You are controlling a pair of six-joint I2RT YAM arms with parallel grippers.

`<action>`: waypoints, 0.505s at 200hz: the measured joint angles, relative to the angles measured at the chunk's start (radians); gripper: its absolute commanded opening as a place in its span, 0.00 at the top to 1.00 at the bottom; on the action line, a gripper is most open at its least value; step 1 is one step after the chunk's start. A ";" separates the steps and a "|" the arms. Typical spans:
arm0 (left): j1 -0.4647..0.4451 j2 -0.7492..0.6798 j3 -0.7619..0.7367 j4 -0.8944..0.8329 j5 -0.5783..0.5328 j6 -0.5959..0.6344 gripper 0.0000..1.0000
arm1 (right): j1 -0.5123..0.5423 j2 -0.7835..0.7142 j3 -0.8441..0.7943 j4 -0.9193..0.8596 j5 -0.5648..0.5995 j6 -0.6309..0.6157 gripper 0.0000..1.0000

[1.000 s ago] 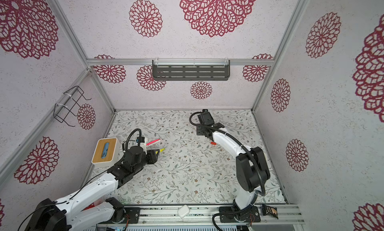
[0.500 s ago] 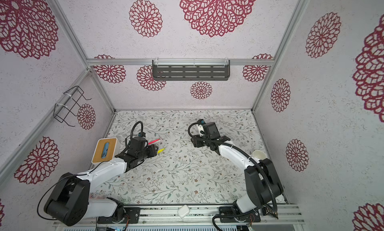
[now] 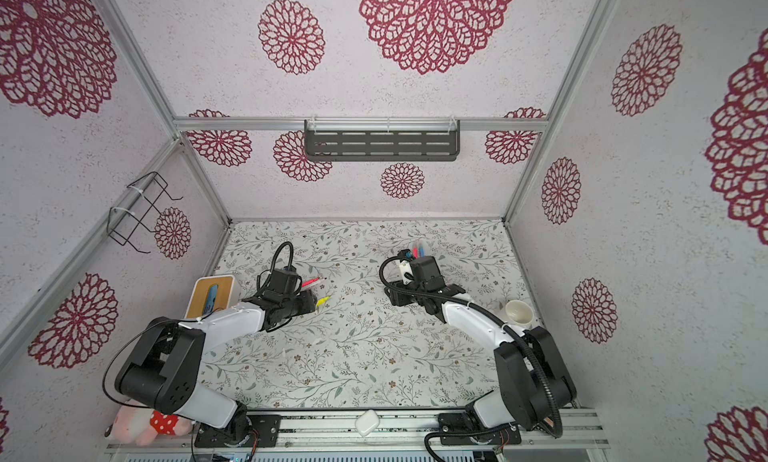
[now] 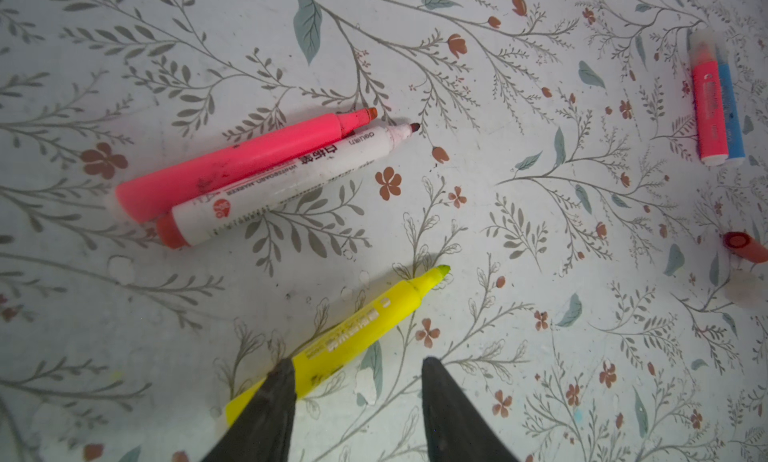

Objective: Insert the pens into the pen caps
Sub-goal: 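Grasp the yellow highlighter with the left gripper while the right gripper approaches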

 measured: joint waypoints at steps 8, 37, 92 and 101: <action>0.000 0.007 0.000 -0.003 0.002 0.000 0.49 | -0.001 0.000 -0.006 0.000 0.000 0.000 0.38; 0.000 0.032 0.002 -0.013 0.003 0.002 0.50 | -0.006 0.000 -0.017 0.008 0.000 0.001 0.38; -0.014 0.047 0.014 -0.021 0.014 -0.002 0.50 | -0.008 -0.001 -0.040 0.024 0.000 0.004 0.38; -0.024 0.047 0.014 -0.025 0.013 -0.002 0.51 | -0.008 -0.002 -0.041 0.026 0.000 0.004 0.38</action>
